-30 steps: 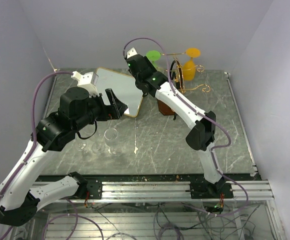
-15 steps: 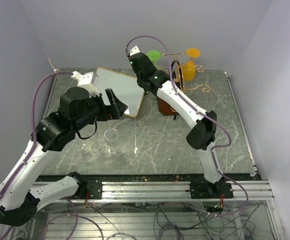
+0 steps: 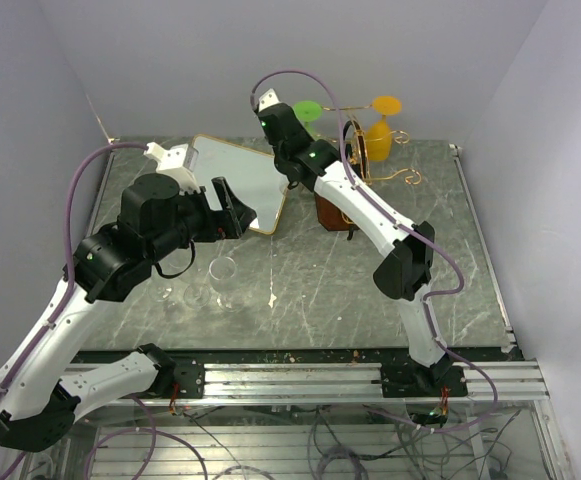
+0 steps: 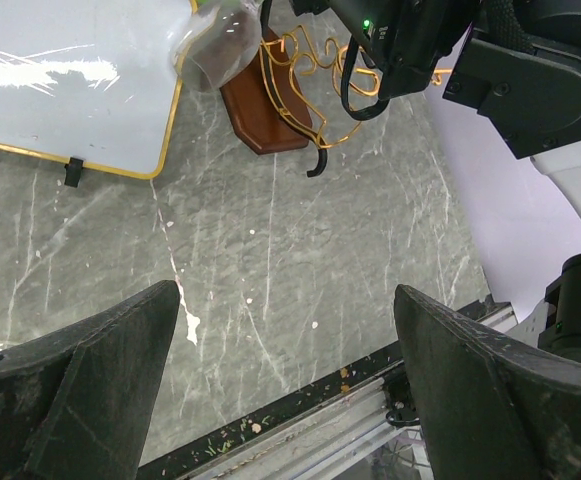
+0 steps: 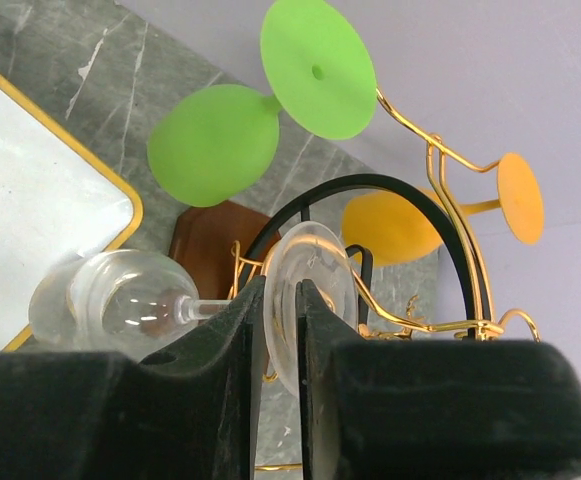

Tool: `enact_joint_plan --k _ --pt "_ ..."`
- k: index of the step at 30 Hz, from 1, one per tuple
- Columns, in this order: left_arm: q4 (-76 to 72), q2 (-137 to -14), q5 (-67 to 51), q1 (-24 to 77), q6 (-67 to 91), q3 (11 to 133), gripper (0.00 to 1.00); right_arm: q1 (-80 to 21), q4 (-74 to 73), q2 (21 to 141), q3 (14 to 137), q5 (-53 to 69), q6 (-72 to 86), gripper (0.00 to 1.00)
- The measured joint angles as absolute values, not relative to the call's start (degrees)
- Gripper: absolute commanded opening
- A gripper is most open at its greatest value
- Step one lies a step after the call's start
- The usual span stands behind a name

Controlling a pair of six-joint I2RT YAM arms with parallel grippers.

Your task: Take the wine glass off the wine glass rack

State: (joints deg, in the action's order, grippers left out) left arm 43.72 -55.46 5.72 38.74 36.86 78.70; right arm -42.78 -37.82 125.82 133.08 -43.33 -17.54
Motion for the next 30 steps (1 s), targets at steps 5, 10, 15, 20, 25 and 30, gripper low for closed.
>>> enact_joint_plan --k 5,10,15,20,25,30 --pt "43.7 -55.5 5.7 38.7 36.9 78.7 0.98 -42.8 -37.5 125.8 133.1 -43.4 -18.1 0.02" --pt "43.7 -55.5 5.7 38.7 36.9 78.7 0.98 -42.8 -37.3 125.8 133.1 -43.6 -18.7 0.0" --pt "43.7 -55.8 5.3 38.7 36.9 78.7 0.98 -42.8 -36.8 125.7 132.9 -44.3 -19.5 0.0" --pt "43.7 -56.0 5.0 38.7 36.9 78.7 0.98 -42.8 -36.1 125.3 132.3 -45.0 -20.7 0.0" --pt "43.5 -56.2 4.7 38.7 36.9 78.7 0.98 -42.8 -35.2 125.3 131.7 -45.8 -22.1 0.0" --pt "43.5 -56.4 4.6 38.7 36.9 78.7 0.98 -42.7 -34.2 125.2 131.3 -46.2 -23.4 0.0"
